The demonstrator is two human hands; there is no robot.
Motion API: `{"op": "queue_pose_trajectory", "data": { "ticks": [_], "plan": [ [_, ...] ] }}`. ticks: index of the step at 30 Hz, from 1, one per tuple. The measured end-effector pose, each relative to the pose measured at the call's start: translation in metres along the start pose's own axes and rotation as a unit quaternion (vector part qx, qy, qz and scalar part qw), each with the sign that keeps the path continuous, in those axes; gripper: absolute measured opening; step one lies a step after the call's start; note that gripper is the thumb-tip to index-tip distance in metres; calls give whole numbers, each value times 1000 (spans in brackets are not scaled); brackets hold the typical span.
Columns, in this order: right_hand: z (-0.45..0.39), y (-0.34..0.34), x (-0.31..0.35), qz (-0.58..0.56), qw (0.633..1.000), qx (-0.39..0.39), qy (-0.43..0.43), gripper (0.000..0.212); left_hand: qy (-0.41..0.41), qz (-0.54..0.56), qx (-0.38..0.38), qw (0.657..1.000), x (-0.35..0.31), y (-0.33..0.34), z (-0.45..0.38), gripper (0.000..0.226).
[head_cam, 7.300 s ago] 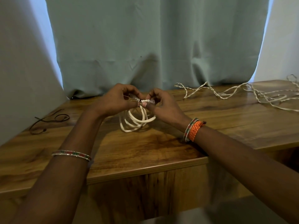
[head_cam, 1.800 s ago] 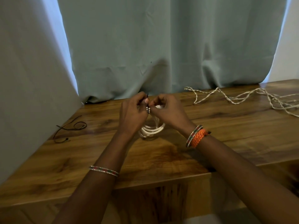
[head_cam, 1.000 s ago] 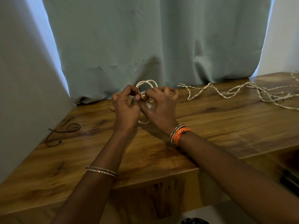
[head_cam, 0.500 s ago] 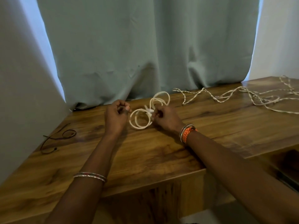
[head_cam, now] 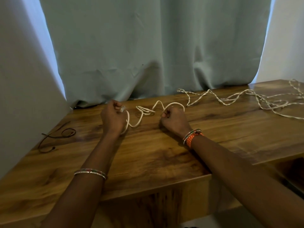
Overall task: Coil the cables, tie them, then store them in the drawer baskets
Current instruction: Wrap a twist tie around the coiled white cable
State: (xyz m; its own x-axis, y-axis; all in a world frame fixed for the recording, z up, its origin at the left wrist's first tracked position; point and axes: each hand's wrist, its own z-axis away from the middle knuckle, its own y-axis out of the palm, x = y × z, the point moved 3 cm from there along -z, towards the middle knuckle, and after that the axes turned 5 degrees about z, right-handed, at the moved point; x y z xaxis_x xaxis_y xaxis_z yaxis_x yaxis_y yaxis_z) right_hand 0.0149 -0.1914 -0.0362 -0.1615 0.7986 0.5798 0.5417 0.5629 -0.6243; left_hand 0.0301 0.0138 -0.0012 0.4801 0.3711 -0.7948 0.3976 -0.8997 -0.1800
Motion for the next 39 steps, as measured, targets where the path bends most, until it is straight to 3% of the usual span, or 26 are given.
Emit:
{"op": "queue_pose_trajectory", "data": {
  "ticks": [3,5,7,11,14,17,20,22,24,27,30,33,36,39],
  "plan": [
    [2,-17,10,85,994,-68,-15,9,-70,-50,-19,996,5,-11,1,6],
    [4,-27,17,97,990,-87,-50,7,-125,-108,17,986,10,-14,0,19],
    [5,-23,25,102,988,-58,-101,11,-147,-116,38,981,13,-15,0,33],
    [-1,6,42,23,989,41,-137,31,-147,-108,52,982,13,-18,-2,32],
    [-8,21,61,33,986,51,-158,40,-139,-75,156,975,25,-7,4,33],
    [-5,35,77,199,933,96,-285,54,-105,-54,173,978,39,-5,4,14],
    [0,36,77,345,883,104,-302,35,-61,4,110,992,29,-14,-3,11],
    [-2,27,76,358,902,62,-232,36,-31,51,90,994,17,-16,-4,14],
    [-3,14,78,293,942,19,-162,46,-19,70,95,993,8,-13,-3,20],
    [7,6,94,126,962,-66,-234,51,-25,100,183,978,-2,-2,1,28],
    [19,9,101,-29,961,19,-276,32,-79,207,244,944,-14,8,10,31],
    [12,-1,87,-27,974,-26,-222,11,-107,271,262,920,-14,4,12,35],
    [4,-20,67,61,984,-54,-160,15,-132,299,295,898,-10,-4,12,43],
    [-1,-45,53,139,978,-57,-144,15,-170,400,270,859,-11,-12,9,49]
  ]
}}
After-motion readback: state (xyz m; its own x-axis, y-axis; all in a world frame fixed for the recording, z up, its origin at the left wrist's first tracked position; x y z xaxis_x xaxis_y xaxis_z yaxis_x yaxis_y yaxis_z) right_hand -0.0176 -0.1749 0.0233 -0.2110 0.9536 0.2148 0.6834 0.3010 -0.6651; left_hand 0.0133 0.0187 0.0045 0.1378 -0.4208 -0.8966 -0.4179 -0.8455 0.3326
